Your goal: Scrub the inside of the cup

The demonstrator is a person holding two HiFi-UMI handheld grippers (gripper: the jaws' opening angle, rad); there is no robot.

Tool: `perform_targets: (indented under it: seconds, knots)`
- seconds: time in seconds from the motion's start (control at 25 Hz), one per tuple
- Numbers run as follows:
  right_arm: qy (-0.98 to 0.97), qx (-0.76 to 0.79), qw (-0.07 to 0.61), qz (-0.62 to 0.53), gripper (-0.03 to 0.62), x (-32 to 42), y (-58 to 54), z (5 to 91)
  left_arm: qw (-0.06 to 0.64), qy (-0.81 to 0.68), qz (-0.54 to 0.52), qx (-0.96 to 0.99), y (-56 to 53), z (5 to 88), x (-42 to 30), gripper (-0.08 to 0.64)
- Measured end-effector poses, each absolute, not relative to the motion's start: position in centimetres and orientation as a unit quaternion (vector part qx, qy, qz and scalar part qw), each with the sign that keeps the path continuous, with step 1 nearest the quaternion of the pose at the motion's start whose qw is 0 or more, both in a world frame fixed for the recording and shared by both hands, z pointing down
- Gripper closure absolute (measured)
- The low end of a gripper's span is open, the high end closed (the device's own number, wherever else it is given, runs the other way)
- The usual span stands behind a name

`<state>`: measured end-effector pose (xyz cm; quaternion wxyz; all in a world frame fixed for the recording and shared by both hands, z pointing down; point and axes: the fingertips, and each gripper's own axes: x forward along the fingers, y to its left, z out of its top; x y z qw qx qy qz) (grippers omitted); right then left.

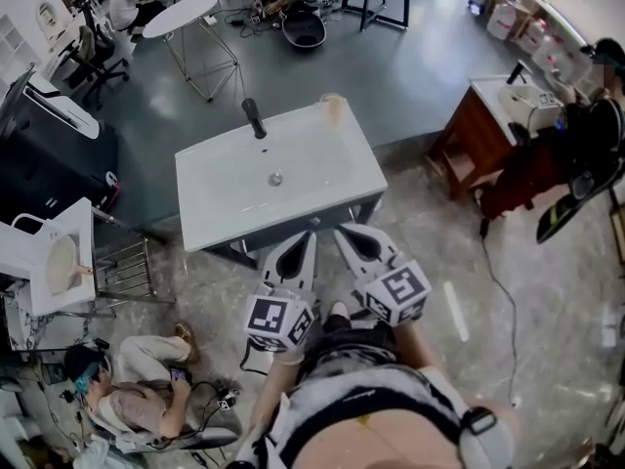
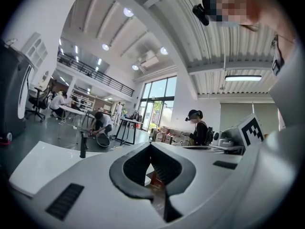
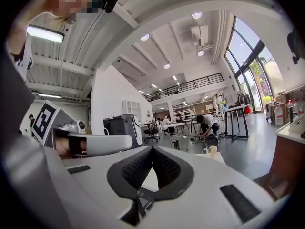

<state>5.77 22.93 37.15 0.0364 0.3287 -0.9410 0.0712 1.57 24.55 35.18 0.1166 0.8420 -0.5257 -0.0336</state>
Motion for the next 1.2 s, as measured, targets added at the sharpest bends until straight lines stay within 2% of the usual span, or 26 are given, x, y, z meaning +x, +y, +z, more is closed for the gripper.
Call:
perform_targets:
  seconds: [0.36,1.2]
  knots:
    - [-0.927,0.361,0.044,0.087,0.591,5.4,20.2,37.6,0.119,-0.498,-0.039,0.858,21.7,35.4,0.9,0.565]
    - [-0.898,0.432,0.044,0.068,0.591,-2.2,8.8,38.1,0.124,-0.441,-0.032,0.888,9.8,36.5,-7.7,0.565]
